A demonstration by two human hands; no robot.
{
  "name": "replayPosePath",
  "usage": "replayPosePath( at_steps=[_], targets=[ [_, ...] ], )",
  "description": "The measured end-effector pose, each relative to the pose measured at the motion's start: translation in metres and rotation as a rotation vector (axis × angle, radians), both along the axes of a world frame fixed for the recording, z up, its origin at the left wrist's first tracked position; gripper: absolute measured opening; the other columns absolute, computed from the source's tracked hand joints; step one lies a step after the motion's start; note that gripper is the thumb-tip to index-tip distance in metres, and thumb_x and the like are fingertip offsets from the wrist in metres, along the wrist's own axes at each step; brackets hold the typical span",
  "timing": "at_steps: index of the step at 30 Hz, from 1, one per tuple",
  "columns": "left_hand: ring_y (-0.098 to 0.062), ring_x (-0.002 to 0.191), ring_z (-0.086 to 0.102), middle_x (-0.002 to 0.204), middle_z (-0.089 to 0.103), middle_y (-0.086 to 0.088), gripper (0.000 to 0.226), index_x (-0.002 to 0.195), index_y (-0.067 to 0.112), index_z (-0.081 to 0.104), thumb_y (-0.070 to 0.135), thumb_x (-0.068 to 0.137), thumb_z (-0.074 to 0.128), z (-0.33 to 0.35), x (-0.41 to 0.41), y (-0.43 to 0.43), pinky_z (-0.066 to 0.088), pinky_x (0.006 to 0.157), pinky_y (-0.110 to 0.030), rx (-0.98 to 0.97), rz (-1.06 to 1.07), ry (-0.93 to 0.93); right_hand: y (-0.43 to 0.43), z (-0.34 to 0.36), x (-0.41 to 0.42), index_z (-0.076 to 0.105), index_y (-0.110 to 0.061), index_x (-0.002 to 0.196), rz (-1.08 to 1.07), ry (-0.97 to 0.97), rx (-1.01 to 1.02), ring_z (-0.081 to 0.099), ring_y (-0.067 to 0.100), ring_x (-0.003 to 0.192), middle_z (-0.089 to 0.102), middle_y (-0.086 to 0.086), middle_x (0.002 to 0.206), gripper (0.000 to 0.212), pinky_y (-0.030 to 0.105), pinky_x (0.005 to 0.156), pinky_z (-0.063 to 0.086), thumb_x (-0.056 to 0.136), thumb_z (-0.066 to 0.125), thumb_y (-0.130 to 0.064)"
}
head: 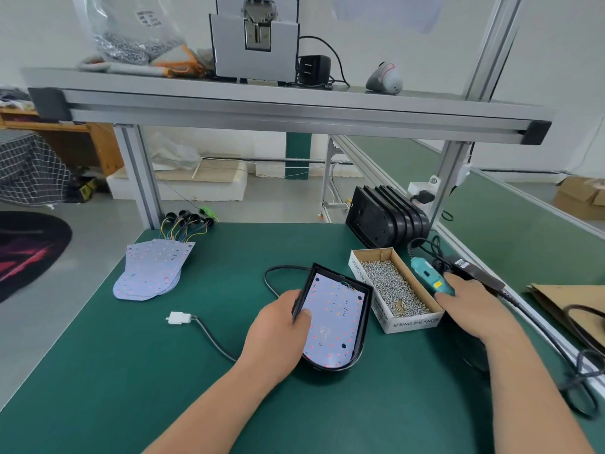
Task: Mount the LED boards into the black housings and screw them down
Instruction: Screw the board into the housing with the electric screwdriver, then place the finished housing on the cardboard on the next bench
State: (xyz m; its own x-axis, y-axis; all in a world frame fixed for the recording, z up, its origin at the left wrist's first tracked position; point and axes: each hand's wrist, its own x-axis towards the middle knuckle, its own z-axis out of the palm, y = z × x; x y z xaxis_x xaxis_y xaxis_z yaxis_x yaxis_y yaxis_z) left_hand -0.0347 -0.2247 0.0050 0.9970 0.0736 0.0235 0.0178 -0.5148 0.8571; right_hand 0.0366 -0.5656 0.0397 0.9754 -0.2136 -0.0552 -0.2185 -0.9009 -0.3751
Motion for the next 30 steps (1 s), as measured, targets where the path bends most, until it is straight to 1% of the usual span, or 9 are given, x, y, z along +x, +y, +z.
replayPosePath(
  at_steps=[4,7,9,12,15,18,23,26,30],
  targets=[
    [-0.011,0.069,0.054,0.073,0.062,0.021,0.019,0.108,0.041,0.062,0.031,0.102,0.047,-0.003,0.001,0.000,0.047,0.066,-0.032,-0.004,0.002,-0.010,0.000,0.000,0.000,0.054,-0.022,0.145,-0.031,0.020,-0.020,0.057,0.033,0.117,0.040,0.009,0.152,0.044,0.040,0.094,0.046,0.105,0.048,-0.038],
    [-0.010,0.077,0.061,0.081,0.067,0.022,0.023,0.116,0.044,0.063,0.033,0.102,0.049,-0.004,0.001,0.000,0.051,0.071,-0.031,-0.021,0.007,-0.013,0.014,0.009,-0.005,0.059,-0.021,0.143,-0.056,-0.094,-0.121,0.044,0.039,0.131,0.051,0.013,0.146,0.044,0.049,0.103,0.044,0.104,0.047,-0.038],
    [-0.009,0.083,0.064,0.086,0.068,0.023,0.024,0.119,0.045,0.062,0.034,0.102,0.049,-0.004,0.000,0.000,0.055,0.077,-0.033,-0.015,0.011,-0.017,0.032,0.019,-0.009,0.067,-0.022,0.129,-0.018,-0.270,-0.088,0.052,0.036,0.120,0.062,0.012,0.127,0.036,0.047,0.095,0.049,0.103,0.048,-0.039],
    [-0.008,0.088,0.066,0.091,0.070,0.022,0.024,0.120,0.046,0.062,0.036,0.103,0.049,-0.005,0.000,0.000,0.057,0.086,-0.038,-0.010,0.022,-0.030,0.067,0.026,-0.018,0.063,-0.035,0.100,0.116,-0.405,0.186,0.063,0.012,0.087,0.066,-0.013,0.092,0.023,0.035,0.074,0.047,0.101,0.047,-0.052],
    [-0.004,0.089,0.065,0.093,0.070,0.025,0.025,0.122,0.048,0.060,0.040,0.101,0.048,-0.007,0.001,0.000,0.057,0.087,-0.039,-0.026,0.018,-0.048,0.096,0.022,-0.020,0.063,-0.039,0.103,0.188,-0.300,0.341,0.065,0.004,0.075,0.067,-0.013,0.077,0.025,0.031,0.069,0.046,0.096,0.057,-0.063],
    [0.001,0.089,0.063,0.097,0.068,0.028,0.024,0.116,0.054,0.056,0.048,0.096,0.044,-0.007,0.001,0.000,0.056,0.083,-0.035,-0.082,0.008,-0.068,0.108,0.015,-0.017,0.058,-0.048,0.107,0.218,-0.210,0.588,0.060,0.004,0.056,0.066,-0.015,0.071,0.020,0.019,0.052,0.042,0.093,0.072,-0.051],
    [-0.004,0.088,0.064,0.096,0.070,0.023,0.022,0.117,0.053,0.057,0.049,0.097,0.048,-0.007,0.003,0.002,0.057,0.084,-0.037,-0.151,0.008,-0.095,0.116,0.015,-0.019,0.074,-0.029,0.105,0.291,-0.165,0.805,0.056,0.017,0.050,0.065,-0.007,0.069,0.019,0.024,0.040,0.036,0.086,0.075,-0.033],
    [-0.006,0.082,0.062,0.089,0.068,0.022,0.013,0.111,0.044,0.060,0.049,0.104,0.049,-0.009,0.005,0.005,0.054,0.079,-0.034,-0.139,-0.017,-0.095,0.121,0.018,-0.022,0.076,-0.029,0.108,0.311,-0.233,0.800,0.063,0.013,0.061,0.072,-0.014,0.077,0.022,0.025,0.053,0.046,0.086,0.075,-0.031],
    [-0.014,0.070,0.040,0.072,0.045,0.010,0.045,0.091,0.022,0.049,0.064,0.103,0.039,-0.005,0.003,0.004,0.039,0.069,-0.038,-0.141,-0.093,-0.090,0.122,0.020,-0.024,0.070,-0.038,0.124,0.284,-0.473,0.644,0.067,0.008,0.094,0.073,-0.011,0.106,0.035,0.025,0.087,0.051,0.093,0.075,-0.024]
  ],
)
